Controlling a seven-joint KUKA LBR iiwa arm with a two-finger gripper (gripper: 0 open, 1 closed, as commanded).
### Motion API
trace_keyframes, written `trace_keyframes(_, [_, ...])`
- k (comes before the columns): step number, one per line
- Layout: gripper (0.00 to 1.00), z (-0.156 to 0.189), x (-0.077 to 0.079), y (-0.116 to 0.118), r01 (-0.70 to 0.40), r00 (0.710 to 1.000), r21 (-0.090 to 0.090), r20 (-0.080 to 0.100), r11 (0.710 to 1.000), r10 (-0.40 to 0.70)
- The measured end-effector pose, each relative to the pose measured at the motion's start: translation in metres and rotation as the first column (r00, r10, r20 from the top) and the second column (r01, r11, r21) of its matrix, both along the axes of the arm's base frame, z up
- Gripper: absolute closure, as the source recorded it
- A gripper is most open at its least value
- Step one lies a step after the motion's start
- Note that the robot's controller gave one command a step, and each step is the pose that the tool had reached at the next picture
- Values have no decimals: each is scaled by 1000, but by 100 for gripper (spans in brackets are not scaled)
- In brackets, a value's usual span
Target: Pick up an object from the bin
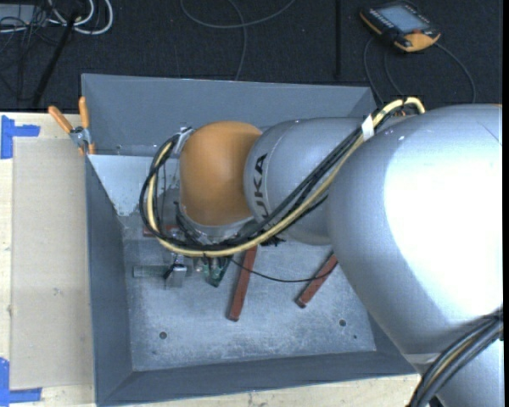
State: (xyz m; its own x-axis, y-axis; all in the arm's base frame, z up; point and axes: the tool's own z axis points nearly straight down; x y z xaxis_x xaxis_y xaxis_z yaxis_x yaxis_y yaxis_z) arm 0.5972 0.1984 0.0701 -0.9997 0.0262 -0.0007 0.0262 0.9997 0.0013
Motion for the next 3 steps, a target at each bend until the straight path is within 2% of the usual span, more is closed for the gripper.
trace_keyframes(3, [100,12,-2,-1,1,1000,-2,-6,1000,-1])
